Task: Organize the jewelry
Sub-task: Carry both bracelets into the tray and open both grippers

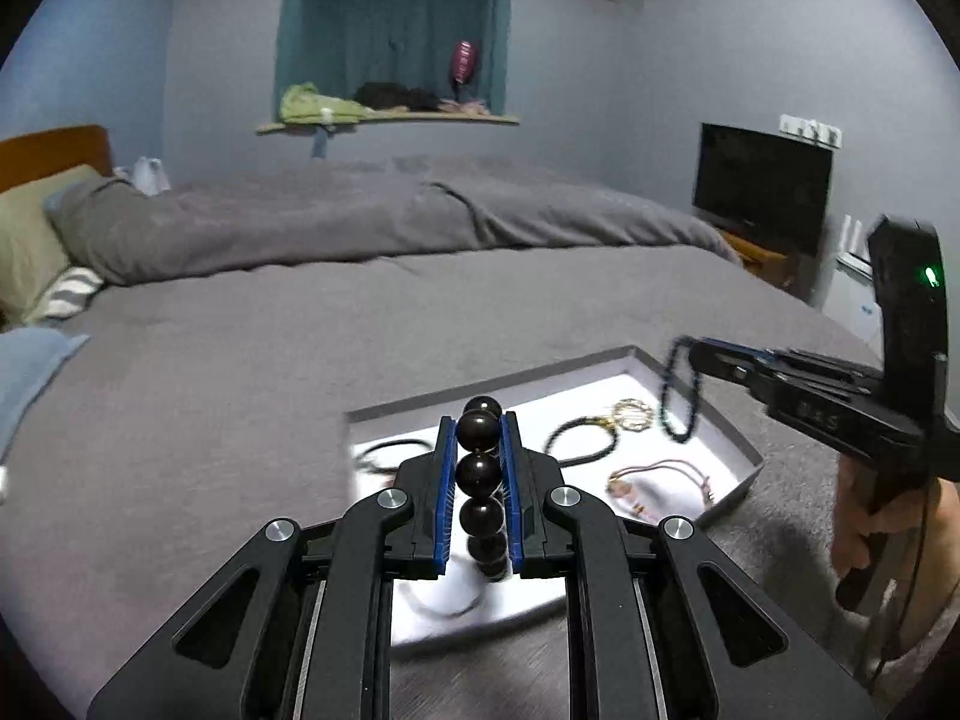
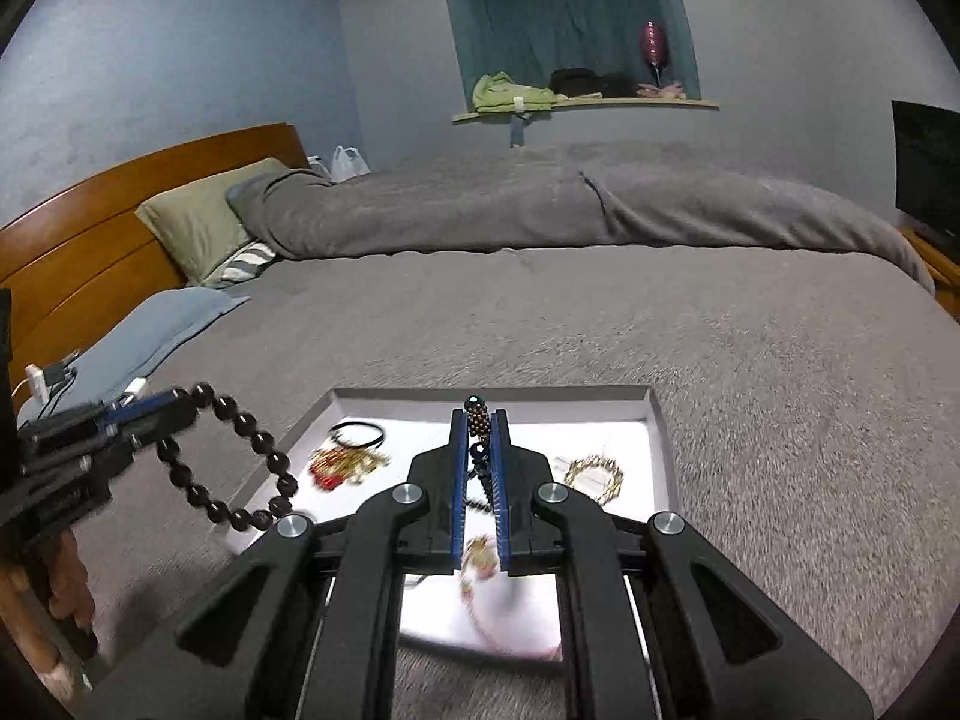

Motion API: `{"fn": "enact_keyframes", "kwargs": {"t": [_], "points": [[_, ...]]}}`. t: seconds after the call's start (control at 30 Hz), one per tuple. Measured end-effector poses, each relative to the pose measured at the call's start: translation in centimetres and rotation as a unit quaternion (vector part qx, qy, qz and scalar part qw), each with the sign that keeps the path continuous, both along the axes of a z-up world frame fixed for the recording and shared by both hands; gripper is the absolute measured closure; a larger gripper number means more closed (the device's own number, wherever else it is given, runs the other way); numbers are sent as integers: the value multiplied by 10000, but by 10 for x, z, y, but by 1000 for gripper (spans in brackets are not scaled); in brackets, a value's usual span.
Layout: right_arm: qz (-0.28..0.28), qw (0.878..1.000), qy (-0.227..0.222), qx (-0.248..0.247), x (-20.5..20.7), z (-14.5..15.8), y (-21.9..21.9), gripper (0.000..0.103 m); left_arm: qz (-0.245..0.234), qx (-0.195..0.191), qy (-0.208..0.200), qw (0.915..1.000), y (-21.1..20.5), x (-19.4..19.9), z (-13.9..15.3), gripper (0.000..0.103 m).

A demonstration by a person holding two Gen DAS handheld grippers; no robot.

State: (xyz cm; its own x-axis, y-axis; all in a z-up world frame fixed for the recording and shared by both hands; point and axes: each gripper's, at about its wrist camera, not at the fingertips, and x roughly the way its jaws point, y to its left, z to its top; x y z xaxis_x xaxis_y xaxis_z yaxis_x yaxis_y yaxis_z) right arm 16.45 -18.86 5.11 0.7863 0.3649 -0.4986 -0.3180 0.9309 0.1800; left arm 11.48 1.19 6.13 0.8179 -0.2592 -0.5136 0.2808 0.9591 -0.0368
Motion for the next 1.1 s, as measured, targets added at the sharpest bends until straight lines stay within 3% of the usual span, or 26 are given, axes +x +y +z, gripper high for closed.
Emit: {"fn": "enact_keyframes", "kwargs": {"t": [0.13,0.3,0.53,0.83,1.1], "points": [[88,9997,104,-178,25,-10,17,96,-231,-130,321,9991,-16,31,-22,88],[270,9986,175,-419,49,-17,53,96,-324,-469,673,9961,-9,54,-44,88],[313,9931,447,-1039,70,-36,89,96,96,-200,1150,9931,13,68,-76,88],[37,9881,1120,-1052,92,-53,85,96,160,-20,1314,9912,11,75,-84,88],[229,9853,1275,-1112,89,-58,91,95,141,63,1445,9894,10,79,-90,88]]}}
